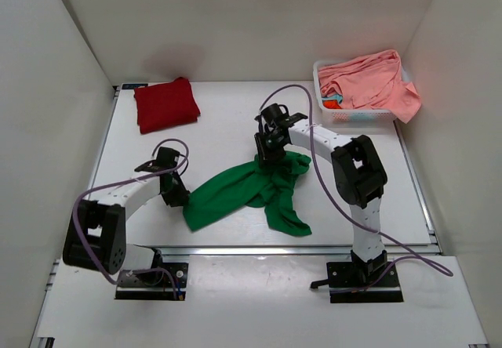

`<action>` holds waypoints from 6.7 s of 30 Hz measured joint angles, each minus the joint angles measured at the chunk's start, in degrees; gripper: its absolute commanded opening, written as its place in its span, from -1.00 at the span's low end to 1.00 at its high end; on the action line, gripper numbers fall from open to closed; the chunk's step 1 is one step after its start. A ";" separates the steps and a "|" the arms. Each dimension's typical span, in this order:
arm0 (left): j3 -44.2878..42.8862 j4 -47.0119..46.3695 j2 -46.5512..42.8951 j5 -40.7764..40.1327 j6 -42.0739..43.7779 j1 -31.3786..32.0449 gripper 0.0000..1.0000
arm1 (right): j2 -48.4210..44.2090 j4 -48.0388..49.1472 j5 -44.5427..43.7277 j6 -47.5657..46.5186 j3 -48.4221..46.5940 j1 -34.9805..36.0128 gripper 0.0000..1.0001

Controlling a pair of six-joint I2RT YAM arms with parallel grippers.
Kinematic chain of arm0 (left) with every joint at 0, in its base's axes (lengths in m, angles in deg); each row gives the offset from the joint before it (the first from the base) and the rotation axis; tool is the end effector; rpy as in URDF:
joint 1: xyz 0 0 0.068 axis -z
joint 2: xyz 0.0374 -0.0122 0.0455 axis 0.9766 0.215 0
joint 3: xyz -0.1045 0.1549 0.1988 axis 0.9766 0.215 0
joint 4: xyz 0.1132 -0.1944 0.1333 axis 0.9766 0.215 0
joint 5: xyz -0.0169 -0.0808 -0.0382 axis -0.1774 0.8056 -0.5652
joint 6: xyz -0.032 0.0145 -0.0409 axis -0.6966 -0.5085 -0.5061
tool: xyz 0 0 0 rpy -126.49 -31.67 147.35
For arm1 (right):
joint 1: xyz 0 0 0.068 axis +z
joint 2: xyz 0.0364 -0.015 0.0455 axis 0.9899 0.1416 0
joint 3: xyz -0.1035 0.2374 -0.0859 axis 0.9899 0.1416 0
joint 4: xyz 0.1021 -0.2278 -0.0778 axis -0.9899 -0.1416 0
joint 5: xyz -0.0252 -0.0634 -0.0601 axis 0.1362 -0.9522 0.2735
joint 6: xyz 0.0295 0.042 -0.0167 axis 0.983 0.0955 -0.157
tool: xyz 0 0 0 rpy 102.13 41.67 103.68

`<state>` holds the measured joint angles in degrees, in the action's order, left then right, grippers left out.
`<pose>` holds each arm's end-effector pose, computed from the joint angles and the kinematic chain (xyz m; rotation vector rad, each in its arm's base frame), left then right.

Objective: Fold and stack the t-shirts
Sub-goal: Flatten out the tshirt

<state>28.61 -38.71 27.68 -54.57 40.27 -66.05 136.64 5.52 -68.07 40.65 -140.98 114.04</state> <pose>0.2159 -0.0425 0.1611 -0.6665 2.7759 -0.1229 0.3640 0.2381 0.1899 -0.4958 2.7228 0.5291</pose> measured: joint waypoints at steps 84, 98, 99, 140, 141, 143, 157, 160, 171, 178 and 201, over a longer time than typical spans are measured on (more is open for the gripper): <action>-16.74 12.39 12.48 -0.52 1.25 -9.92 0.37 | -41.92 -3.41 -0.24 2.38 49.20 -20.79 -0.14; -18.12 -0.74 20.24 -1.03 -3.69 -0.44 0.41 | -37.20 -1.86 1.79 1.81 49.13 -13.77 -0.46; -18.93 -1.31 21.03 -1.27 -3.80 0.13 0.38 | -37.07 -1.90 2.05 1.60 49.13 -13.77 -0.54; -25.57 1.60 -15.39 13.79 -16.00 -4.50 -1.00 | -51.47 1.38 10.32 -6.95 2.71 -24.06 -1.00; -25.20 0.61 -12.26 13.77 -16.09 -4.50 -1.00 | -48.02 2.56 9.79 -6.93 2.97 -23.23 -1.00; -25.31 -2.99 -4.70 13.42 -15.58 -4.72 -0.94 | -38.77 5.01 9.07 -6.45 2.29 -21.77 -1.00; -25.62 -10.54 8.04 5.81 -8.94 -16.48 0.33 | -11.47 6.99 -10.34 -0.52 -11.67 -23.15 0.14; -20.83 -7.89 5.53 3.37 -8.13 -16.02 0.32 | -22.84 5.25 -10.67 0.85 3.50 -23.98 0.13; -22.80 1.36 17.09 -7.61 2.36 -13.97 0.41 | -50.45 -2.25 -7.10 6.97 38.05 -11.56 0.13; -29.75 3.96 26.91 -12.87 7.87 -13.92 0.39 | -57.18 -5.75 -5.49 8.90 44.72 -14.01 0.13; -24.76 5.95 25.64 -11.91 7.19 -10.62 -1.00 | -44.87 0.66 0.22 18.12 55.60 4.39 -0.19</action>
<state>3.85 -32.77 53.32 -66.48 47.46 -76.68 91.77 6.17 -67.85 58.77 -85.37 118.44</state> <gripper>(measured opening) 0.015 0.525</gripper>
